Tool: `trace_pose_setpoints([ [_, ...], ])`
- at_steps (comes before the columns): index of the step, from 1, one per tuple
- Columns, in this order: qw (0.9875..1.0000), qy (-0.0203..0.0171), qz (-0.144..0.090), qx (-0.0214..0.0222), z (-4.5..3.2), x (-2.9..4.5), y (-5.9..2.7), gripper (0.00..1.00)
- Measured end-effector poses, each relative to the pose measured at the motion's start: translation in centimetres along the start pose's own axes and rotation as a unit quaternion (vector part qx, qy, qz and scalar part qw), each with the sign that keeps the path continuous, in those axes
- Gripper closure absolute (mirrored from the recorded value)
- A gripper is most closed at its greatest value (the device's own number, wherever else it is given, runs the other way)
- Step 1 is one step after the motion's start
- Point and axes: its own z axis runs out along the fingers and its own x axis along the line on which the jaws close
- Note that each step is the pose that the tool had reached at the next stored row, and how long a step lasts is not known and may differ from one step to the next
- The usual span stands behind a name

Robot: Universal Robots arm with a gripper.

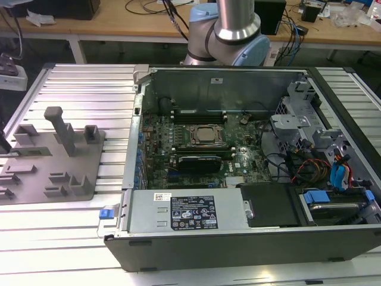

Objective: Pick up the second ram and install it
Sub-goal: 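Pick up the second ram and move it above second insertion slot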

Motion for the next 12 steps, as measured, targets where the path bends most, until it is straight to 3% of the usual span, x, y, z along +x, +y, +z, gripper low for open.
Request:
trace_pose_setpoints([
  [3,1.0000,-0.0004,0.000,0.0000,-0.45,-0.01,0.01,0.91],
  [7,1.0000,-0.0005,0.000,0.0000,-1.96,-0.07,0.03,0.91],
  [12,1.0000,-0.0009,0.000,0.0000,-3.26,-0.11,0.05,0.91],
])
